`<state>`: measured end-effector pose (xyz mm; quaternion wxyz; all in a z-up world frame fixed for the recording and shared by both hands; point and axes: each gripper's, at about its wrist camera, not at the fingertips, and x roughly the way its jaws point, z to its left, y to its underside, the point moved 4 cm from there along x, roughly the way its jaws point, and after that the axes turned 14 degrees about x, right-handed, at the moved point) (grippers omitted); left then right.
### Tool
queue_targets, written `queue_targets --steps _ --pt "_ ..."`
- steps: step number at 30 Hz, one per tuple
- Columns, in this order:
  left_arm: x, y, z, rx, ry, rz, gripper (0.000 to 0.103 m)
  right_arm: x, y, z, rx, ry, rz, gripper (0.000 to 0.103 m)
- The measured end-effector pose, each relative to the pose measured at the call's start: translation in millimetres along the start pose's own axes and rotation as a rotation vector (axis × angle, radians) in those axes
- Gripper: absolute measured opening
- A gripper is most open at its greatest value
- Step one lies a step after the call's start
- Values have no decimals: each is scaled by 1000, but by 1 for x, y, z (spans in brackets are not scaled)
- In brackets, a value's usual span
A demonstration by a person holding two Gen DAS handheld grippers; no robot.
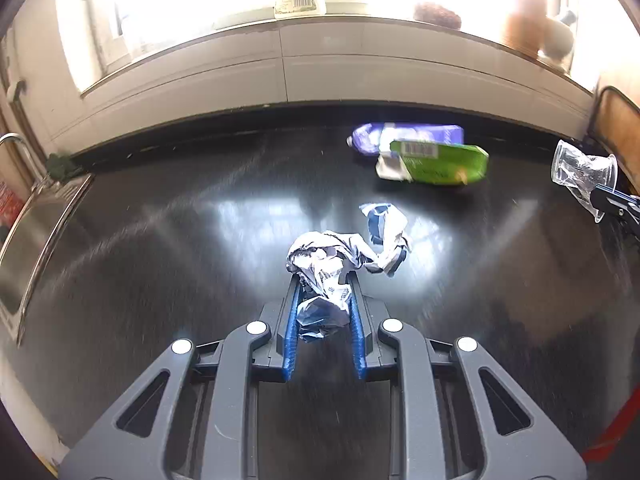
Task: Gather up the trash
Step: 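Carry the foil and plastic cup with both tools over the bin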
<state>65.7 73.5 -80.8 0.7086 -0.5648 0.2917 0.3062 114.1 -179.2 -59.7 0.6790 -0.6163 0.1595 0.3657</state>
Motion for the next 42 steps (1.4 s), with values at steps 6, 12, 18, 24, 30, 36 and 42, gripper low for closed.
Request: queue_targets --steps 6,12,18,24,30,36,42 --pt "-44 50 -35 -24 57 -7 21 -60 59 -1 38 -2 -17 5" --pt "-61 70 -53 5 73 -10 21 -92 100 1 45 7 -5 5" --pt "-65 72 -55 9 72 -12 21 -96 106 0 56 10 -4 5" --pt "-65 71 -46 -2 63 -10 21 -95 101 8 44 -1 -7 5" --pt "-80 79 -15 -50 20 -28 21 -91 92 53 -19 -70 3 5" --pt "-113 123 44 -151 -74 -22 21 -87 95 154 -154 -241 35 5" --pt "-167 198 119 -311 -242 14 21 -90 129 285 -330 -474 120 5"
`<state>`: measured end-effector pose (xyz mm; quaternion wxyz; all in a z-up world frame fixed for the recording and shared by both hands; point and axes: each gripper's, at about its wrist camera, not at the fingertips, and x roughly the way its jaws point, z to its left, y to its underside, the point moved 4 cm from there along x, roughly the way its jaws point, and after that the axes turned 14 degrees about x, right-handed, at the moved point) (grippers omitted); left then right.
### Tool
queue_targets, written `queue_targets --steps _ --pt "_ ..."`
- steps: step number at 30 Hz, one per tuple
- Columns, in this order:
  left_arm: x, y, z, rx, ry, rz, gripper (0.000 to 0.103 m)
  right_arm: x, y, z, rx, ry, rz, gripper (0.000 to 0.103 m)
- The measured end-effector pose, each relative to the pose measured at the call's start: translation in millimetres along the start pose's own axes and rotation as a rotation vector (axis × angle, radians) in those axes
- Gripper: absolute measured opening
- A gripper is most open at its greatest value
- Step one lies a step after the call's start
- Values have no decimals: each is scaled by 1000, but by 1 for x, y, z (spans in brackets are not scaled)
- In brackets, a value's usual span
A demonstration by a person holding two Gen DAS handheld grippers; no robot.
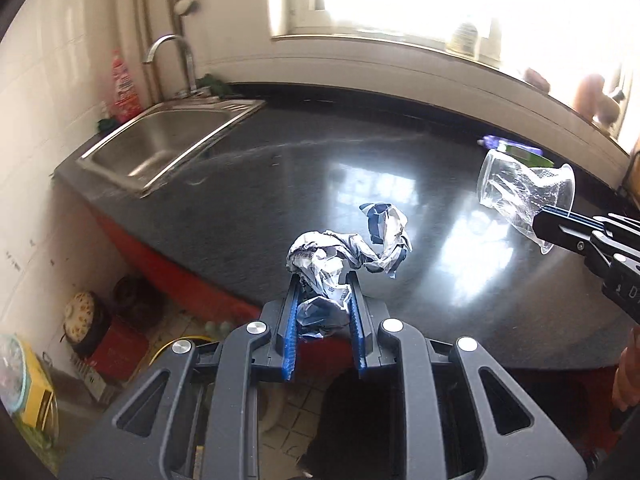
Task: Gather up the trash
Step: 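Carry the foil and plastic cup with both tools over the bin, then open both tools to drop the foil and cup into the bin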
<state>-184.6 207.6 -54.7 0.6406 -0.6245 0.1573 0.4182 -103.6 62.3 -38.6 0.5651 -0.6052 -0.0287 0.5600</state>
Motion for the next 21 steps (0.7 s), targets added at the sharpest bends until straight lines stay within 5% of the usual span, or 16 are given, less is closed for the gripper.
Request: queue_targets --steps 9,14,21 --pt "-21 111 136 -256 -237 162 21 76 38 175 -229 -277 200 5" --pt "-3 161 164 -346 -229 244 21 117 70 221 -264 -325 327 5" --pt "47 204 180 -390 -179 322 21 187 100 251 -274 -288 456 5"
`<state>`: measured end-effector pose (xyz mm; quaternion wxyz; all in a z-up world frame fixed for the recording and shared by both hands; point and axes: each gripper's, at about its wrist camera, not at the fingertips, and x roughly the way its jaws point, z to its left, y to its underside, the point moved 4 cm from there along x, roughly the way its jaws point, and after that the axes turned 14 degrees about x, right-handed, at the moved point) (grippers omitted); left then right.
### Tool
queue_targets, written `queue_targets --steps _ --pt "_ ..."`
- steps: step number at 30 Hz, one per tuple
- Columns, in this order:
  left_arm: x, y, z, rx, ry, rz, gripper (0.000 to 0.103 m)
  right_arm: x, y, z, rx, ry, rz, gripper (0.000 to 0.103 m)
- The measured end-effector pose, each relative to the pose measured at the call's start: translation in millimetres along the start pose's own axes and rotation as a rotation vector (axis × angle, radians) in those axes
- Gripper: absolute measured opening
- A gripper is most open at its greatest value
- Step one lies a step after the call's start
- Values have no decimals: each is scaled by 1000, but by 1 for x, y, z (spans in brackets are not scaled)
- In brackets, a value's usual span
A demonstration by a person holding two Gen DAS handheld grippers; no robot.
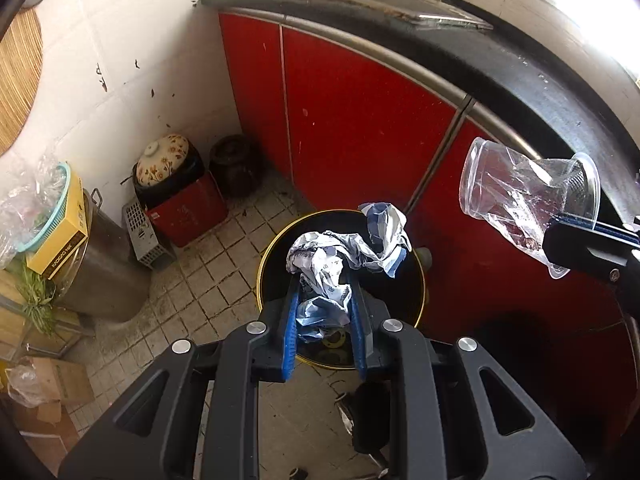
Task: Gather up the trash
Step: 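Open both tools to drop the foil and cup into the bin, then move both open tools back to the remaining counter trash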
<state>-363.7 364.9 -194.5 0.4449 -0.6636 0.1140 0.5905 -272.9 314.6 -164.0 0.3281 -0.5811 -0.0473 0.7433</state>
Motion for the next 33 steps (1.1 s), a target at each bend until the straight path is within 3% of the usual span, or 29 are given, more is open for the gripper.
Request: queue_targets --steps 7,13,15,17,18,19,28,33 --pt "67 16 6 -44 62 76 21 74 -6 -20 84 17 133 5" --pt "95 21 9 -69 105 86 22 118 -9 -28 100 41 226 5" --pt "100 23 10 -64 87 94 33 128 -10 -29 106 40 261 7" --pt "102 25 11 -55 62 103 75 133 -9 -31 112 37 297 41" --pt "100 25 11 -53 50 93 78 132 -11 -33 107 40 291 77" --pt "99 25 12 -50 46 85 78 127 -12 -33 100 40 260 85" --pt "81 26 16 -60 48 61 78 96 -12 -36 91 6 189 85" --pt "47 9 2 -27 48 -13 78 29 -11 -41 74 8 64 85"
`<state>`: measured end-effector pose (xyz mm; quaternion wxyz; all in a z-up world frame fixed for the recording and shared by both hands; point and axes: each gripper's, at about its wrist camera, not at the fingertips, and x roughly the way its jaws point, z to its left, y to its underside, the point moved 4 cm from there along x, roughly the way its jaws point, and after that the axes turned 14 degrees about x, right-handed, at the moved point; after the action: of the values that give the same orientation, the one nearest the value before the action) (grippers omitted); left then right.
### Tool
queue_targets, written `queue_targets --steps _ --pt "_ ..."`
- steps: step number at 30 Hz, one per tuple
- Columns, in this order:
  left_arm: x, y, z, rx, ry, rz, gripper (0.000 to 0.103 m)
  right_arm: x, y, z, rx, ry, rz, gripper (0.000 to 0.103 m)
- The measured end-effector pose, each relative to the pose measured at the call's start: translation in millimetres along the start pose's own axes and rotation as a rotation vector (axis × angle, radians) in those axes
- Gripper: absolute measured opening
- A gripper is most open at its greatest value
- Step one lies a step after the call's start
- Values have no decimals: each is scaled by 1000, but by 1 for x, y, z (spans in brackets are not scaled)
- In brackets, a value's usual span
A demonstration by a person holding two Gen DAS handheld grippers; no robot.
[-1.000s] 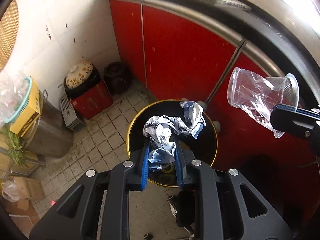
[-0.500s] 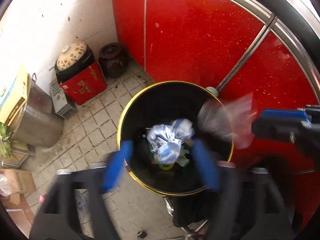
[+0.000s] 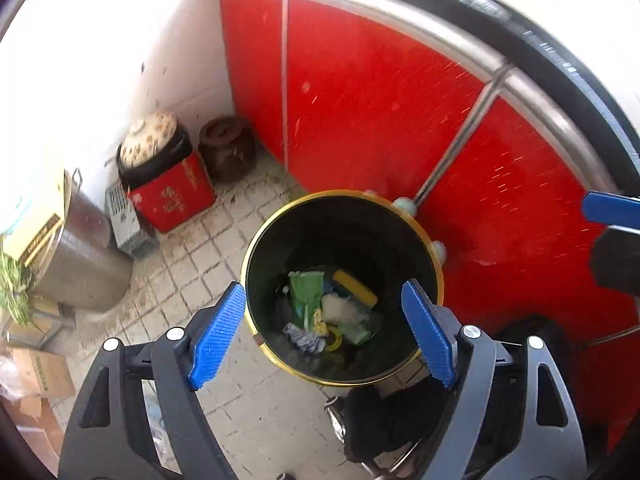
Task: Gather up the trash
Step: 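Move both open tools back to the remaining counter trash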
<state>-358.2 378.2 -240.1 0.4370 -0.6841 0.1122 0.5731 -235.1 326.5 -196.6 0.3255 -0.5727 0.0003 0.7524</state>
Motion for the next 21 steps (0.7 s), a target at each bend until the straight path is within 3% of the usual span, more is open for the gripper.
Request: queue_targets --steps 4,9,15,21 --pt "-45 -27 -34 70 27 -115 78 -77 8 -16 1 22 -158 85" --pt "-96 -62 -106 212 106 -246 82 -185 37 -68 70 129 -371 85" --pt "-148 -90 -236 436 281 -359 84 -306 107 -164 273 306 -553 86" --pt "-185 -85 -378 664 446 -416 84 -395 196 -248 476 460 -657 86"
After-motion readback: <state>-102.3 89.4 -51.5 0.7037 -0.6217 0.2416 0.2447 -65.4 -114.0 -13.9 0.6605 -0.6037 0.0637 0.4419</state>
